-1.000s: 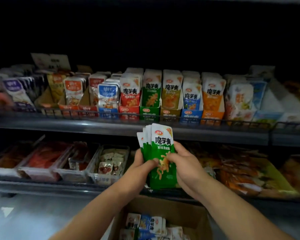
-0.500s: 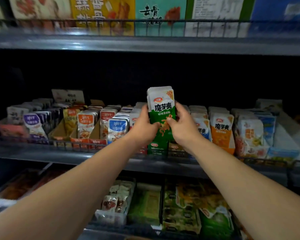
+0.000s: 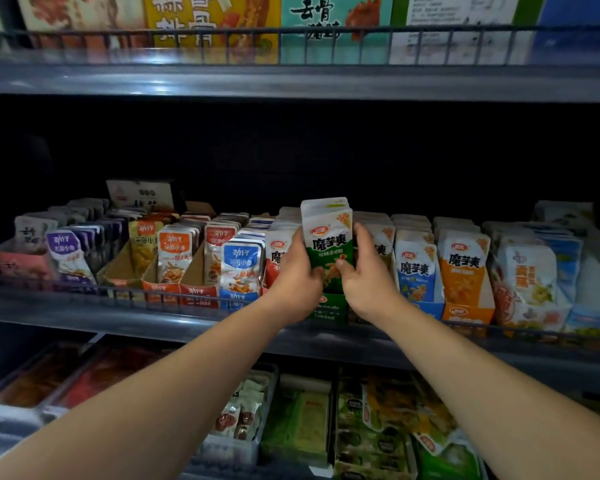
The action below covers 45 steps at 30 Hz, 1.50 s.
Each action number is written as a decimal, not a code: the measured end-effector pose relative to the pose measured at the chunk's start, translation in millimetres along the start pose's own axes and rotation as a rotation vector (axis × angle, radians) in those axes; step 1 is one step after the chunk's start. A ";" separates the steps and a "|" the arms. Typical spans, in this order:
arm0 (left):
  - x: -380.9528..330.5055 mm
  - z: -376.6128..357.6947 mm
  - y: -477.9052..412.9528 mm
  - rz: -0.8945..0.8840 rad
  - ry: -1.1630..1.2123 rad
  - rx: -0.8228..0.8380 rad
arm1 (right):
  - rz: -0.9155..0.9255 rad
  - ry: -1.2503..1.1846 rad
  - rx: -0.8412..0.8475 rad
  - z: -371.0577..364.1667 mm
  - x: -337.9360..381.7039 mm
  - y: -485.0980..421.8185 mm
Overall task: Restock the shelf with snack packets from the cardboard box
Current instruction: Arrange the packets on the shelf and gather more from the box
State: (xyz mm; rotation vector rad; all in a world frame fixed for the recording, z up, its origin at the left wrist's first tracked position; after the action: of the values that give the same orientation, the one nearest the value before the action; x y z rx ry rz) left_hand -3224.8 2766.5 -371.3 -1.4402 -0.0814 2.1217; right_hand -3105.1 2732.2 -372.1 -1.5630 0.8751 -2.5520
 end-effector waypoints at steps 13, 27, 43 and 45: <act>15.9 -4.3 -4.5 0.004 -0.177 -0.010 | -0.058 0.339 0.063 4.6 -7.5 -2.4; 18.2 -2.2 -7.3 0.022 -0.260 -0.129 | -0.022 0.356 0.023 10.2 -10.1 -5.3; 15.4 -1.8 -9.9 0.024 -0.375 -0.068 | -0.047 0.500 0.125 8.6 -20.1 -10.2; 16.7 1.5 -9.7 0.001 -0.363 -0.091 | -0.042 0.455 0.123 7.2 -20.9 -10.0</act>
State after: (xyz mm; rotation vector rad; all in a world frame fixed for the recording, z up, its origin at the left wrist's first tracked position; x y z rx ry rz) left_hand -3226.4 2783.1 -381.2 -1.0857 -0.3182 2.3838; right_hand -3086.2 2743.7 -382.0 -0.9922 0.6931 -2.9814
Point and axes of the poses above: each hand's wrist, its own y-axis away from the middle knuckle, its own z-axis out of the back of the hand, x = y × z, the point moved 8 cm from there along -y, towards the middle knuckle, and after that the axes turned 1 degree about z, right-handed, at the moved point
